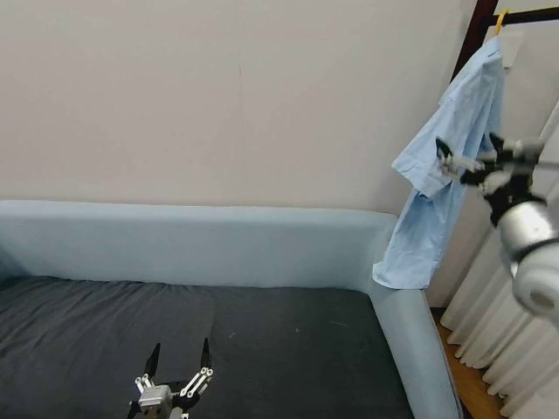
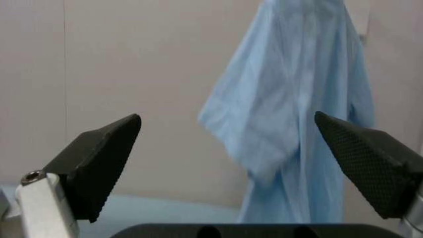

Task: Pick up the clothes from the sofa and hang them on the clothes hanger.

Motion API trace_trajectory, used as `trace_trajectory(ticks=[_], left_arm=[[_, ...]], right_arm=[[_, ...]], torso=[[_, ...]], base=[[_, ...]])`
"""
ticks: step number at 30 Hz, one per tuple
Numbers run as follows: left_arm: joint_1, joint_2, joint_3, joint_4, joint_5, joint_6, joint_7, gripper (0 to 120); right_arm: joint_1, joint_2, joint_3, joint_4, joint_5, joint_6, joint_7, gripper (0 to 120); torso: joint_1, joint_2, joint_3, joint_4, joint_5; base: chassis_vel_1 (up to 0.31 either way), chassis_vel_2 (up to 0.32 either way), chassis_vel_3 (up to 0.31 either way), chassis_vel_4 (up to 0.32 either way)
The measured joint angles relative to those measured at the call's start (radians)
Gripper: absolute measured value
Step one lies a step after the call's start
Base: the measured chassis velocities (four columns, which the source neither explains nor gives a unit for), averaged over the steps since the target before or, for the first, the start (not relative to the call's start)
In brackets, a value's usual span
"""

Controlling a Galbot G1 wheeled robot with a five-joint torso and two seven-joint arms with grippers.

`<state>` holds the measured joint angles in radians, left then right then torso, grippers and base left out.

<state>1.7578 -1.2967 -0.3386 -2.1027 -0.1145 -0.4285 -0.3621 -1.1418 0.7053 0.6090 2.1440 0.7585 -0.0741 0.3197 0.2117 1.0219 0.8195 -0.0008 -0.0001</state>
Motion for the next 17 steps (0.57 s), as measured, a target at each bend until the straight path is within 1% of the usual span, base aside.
trace_trajectory(ticks=[1, 3, 4, 5, 6, 7, 8, 9, 10, 11, 12, 15, 17], left_arm=[[0.000, 0.000, 0.001, 0.005, 0.003, -0.002, 0.001, 100], [0.002, -0.002, -0.001, 0.016, 0.020, -0.008, 0.001, 100], [0.006, -0.005, -0.006, 0.023, 0.040, -0.012, 0.001, 100], [0.006, -0.005, -0.006, 0.023, 0.040, -0.012, 0.001, 100], [0.008, -0.007, -0.008, 0.026, 0.052, -0.017, 0.004, 100], [0.011, -0.008, -0.010, 0.025, 0.057, -0.020, 0.008, 100], [0.021, -0.010, -0.013, 0.020, 0.059, -0.020, 0.014, 100], [0.028, -0.012, -0.016, 0.015, 0.060, -0.022, 0.017, 100], [0.028, -0.012, -0.016, 0.015, 0.060, -0.022, 0.017, 100], [0.037, -0.014, -0.018, 0.010, 0.060, -0.024, 0.020, 100], [0.048, -0.015, -0.019, 0.004, 0.059, -0.024, 0.021, 100], [0.054, -0.004, -0.018, -0.004, 0.054, -0.025, 0.022, 100], [0.054, 0.000, -0.018, -0.004, 0.051, -0.024, 0.022, 100]], right_arm=[[-0.115, 0.057, 0.049, 0.018, -0.061, 0.039, -0.036, 100], [-0.317, 0.196, 0.136, 0.069, -0.148, 0.106, -0.109, 100], [-0.444, 0.305, 0.195, 0.122, -0.181, 0.139, -0.157, 100], [-0.444, 0.305, 0.195, 0.122, -0.181, 0.139, -0.157, 100], [-0.523, 0.375, 0.224, 0.156, -0.207, 0.165, -0.189, 100], [-0.611, 0.453, 0.242, 0.186, -0.251, 0.205, -0.229, 100], [-0.685, 0.518, 0.235, 0.199, -0.303, 0.255, -0.261, 100], [-0.722, 0.550, 0.219, 0.198, -0.339, 0.286, -0.280, 100], [-0.722, 0.550, 0.219, 0.198, -0.339, 0.286, -0.280, 100], [-0.745, 0.572, 0.204, 0.191, -0.369, 0.312, -0.293, 100], [-0.772, 0.607, 0.185, 0.162, -0.422, 0.362, -0.311, 100], [-0.786, 0.658, 0.172, 0.094, -0.482, 0.434, -0.323, 100], [-0.786, 0.666, 0.171, 0.083, -0.491, 0.446, -0.323, 100]], torso=[[0.000, 0.000, 0.000, -0.0002, 0.0000], [0.000, 0.000, 0.000, -0.0004, 0.0000], [0.000, 0.000, 0.000, -0.0008, -0.0002], [0.000, 0.000, 0.000, -0.0008, -0.0002], [0.000, 0.000, 0.000, -0.0014, -0.0005], [0.000, 0.000, 0.000, -0.0011, -0.0012], [0.000, 0.000, 0.000, -0.0017, -0.0015], [0.000, 0.000, 0.000, -0.0013, -0.0015], [0.000, 0.000, 0.000, -0.0013, -0.0015], [0.000, 0.000, 0.000, -0.0009, -0.0010], [0.000, 0.000, 0.000, 0.0003, -0.0010], [0.000, 0.000, 0.000, 0.0001, -0.0006], [0.000, 0.000, 0.000, -0.0002, -0.0006]], base=[[0.000, 0.000, 0.000, 0.000], [0.000, 0.000, 0.000, 0.000], [0.000, 0.000, 0.000, 0.000], [0.000, 0.000, 0.000, 0.000], [0.000, 0.000, 0.000, 0.000], [0.000, 0.000, 0.000, 0.000], [0.000, 0.000, 0.000, 0.000], [0.000, 0.000, 0.000, 0.000], [0.000, 0.000, 0.000, 0.000], [0.000, 0.000, 0.000, 0.000], [0.000, 0.000, 0.000, 0.000], [0.000, 0.000, 0.000, 0.000], [0.000, 0.000, 0.000, 0.000]])
